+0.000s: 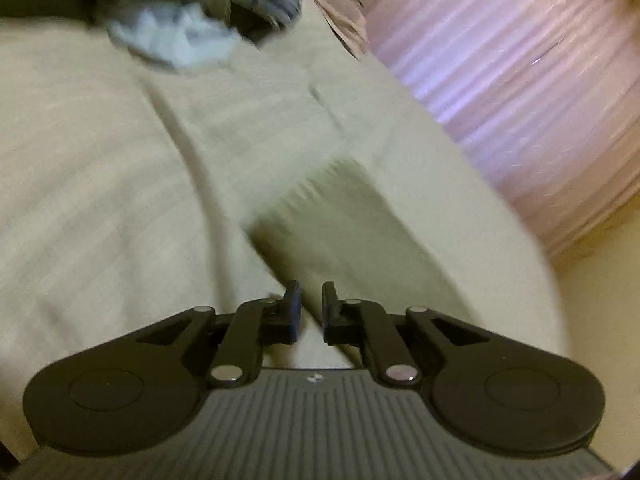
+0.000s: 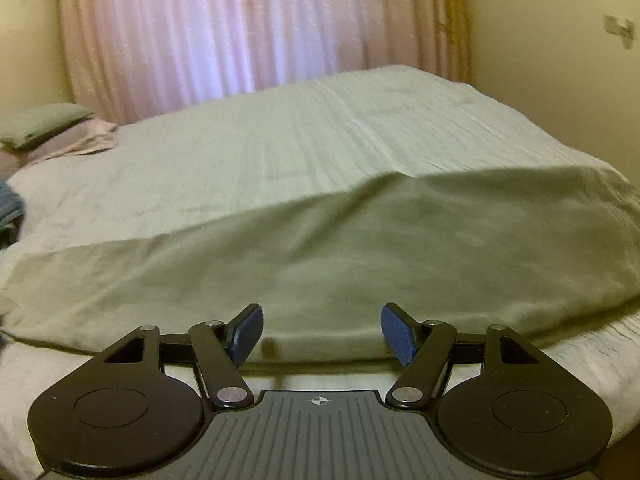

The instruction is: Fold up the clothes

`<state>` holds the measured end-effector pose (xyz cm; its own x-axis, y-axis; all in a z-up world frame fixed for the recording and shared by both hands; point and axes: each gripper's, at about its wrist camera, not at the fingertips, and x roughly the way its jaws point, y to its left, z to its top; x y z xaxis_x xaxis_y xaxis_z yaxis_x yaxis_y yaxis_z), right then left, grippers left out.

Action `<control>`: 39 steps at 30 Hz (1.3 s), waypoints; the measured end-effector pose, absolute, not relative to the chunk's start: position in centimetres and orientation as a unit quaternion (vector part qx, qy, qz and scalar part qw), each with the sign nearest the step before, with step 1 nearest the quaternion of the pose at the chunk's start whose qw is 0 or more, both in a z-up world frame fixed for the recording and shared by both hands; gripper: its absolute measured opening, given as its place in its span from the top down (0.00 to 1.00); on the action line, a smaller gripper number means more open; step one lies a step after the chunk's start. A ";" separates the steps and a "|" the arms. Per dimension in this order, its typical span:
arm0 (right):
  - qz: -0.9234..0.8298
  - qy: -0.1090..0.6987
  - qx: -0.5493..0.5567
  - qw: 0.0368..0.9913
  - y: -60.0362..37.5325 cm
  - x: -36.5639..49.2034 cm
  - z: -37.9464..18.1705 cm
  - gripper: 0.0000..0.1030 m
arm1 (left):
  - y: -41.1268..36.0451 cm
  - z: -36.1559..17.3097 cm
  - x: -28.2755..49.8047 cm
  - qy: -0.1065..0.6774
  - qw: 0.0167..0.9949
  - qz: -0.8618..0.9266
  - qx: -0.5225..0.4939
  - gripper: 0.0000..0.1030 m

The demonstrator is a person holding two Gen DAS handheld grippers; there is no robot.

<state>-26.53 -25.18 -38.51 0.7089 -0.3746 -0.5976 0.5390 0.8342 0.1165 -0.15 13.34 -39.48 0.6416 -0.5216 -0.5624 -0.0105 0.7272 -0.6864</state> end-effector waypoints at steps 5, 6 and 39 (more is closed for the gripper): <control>-0.212 0.304 0.102 0.923 -20.8 -23.8 -39.6 0.11 | 11.9 -41.5 -0.1 0.415 0.819 -0.145 -0.368 0.78; -0.206 0.308 0.099 0.924 -20.1 -23.3 -39.9 0.11 | 12.0 -41.8 0.0 0.412 0.819 -0.141 -0.374 0.74; -0.213 0.327 0.048 0.920 -15.3 -14.2 -45.2 0.09 | 10.3 -41.6 0.2 0.313 0.857 -0.182 -0.366 0.90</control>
<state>-14.19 -15.32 -45.18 0.6958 -0.3601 -0.6214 0.4225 0.9049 -0.0512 0.20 10.33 -41.56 0.7369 -0.5424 -0.4034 0.0830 0.6649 -0.7423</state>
